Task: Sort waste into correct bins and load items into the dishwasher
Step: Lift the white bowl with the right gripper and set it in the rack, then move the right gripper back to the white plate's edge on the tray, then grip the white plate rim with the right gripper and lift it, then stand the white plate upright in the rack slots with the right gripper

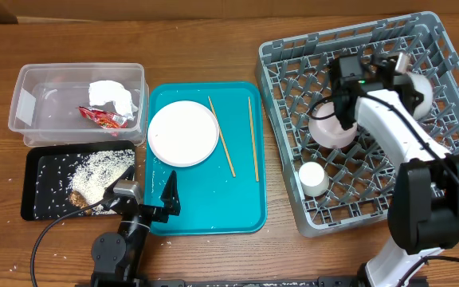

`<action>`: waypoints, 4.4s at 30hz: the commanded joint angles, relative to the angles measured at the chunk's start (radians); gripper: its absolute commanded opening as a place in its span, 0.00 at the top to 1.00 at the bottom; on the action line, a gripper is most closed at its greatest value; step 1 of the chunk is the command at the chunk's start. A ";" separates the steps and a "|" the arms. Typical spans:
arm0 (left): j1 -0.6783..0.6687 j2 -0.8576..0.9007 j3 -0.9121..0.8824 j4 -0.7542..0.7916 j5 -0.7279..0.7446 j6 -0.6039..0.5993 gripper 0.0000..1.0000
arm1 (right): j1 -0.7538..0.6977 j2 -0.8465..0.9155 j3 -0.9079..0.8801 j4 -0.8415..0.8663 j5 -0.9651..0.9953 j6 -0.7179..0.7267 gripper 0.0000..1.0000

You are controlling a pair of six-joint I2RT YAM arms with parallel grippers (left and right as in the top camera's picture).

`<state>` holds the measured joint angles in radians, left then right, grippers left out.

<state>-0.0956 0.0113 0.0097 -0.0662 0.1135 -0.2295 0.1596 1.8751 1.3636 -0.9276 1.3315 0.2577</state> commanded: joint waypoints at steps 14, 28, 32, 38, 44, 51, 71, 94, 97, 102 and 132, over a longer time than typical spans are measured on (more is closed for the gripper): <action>0.005 -0.007 -0.005 0.000 0.007 -0.003 0.00 | 0.261 -0.002 0.040 -0.143 -0.067 0.041 0.62; 0.005 -0.007 -0.005 0.000 0.007 -0.003 0.00 | 0.486 -0.047 0.298 -0.220 -1.267 0.106 0.58; 0.005 -0.007 -0.005 0.000 0.007 -0.003 0.00 | 0.490 -0.028 0.257 -0.108 -1.634 0.094 0.57; 0.005 -0.007 -0.005 0.000 0.007 -0.003 0.00 | 0.515 0.054 0.182 0.035 -1.584 0.382 0.54; 0.005 -0.007 -0.005 0.000 0.007 -0.003 0.00 | 0.542 0.192 0.180 0.062 -1.600 0.559 0.61; 0.005 -0.007 -0.005 0.000 0.007 -0.003 0.00 | 0.570 0.235 0.180 0.111 -1.623 0.612 0.60; 0.005 -0.007 -0.005 0.000 0.007 -0.003 0.00 | 0.575 0.296 0.180 0.246 -1.520 0.871 0.71; 0.005 -0.007 -0.005 0.000 0.007 -0.003 0.00 | 0.537 -0.161 0.182 0.057 -0.896 0.344 0.96; 0.005 -0.007 -0.005 0.000 0.007 -0.003 0.00 | 0.536 -0.228 0.182 0.034 -0.637 0.215 0.96; 0.005 -0.007 -0.005 0.000 0.007 -0.003 0.00 | 0.513 -0.232 0.181 0.036 -0.249 0.042 0.96; 0.005 -0.007 -0.005 0.000 0.007 -0.003 0.00 | 0.234 0.007 0.186 0.089 -0.245 -0.109 0.96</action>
<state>-0.0956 0.0113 0.0097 -0.0662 0.1135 -0.2298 0.3882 1.8553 1.5410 -0.8307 0.9890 0.1753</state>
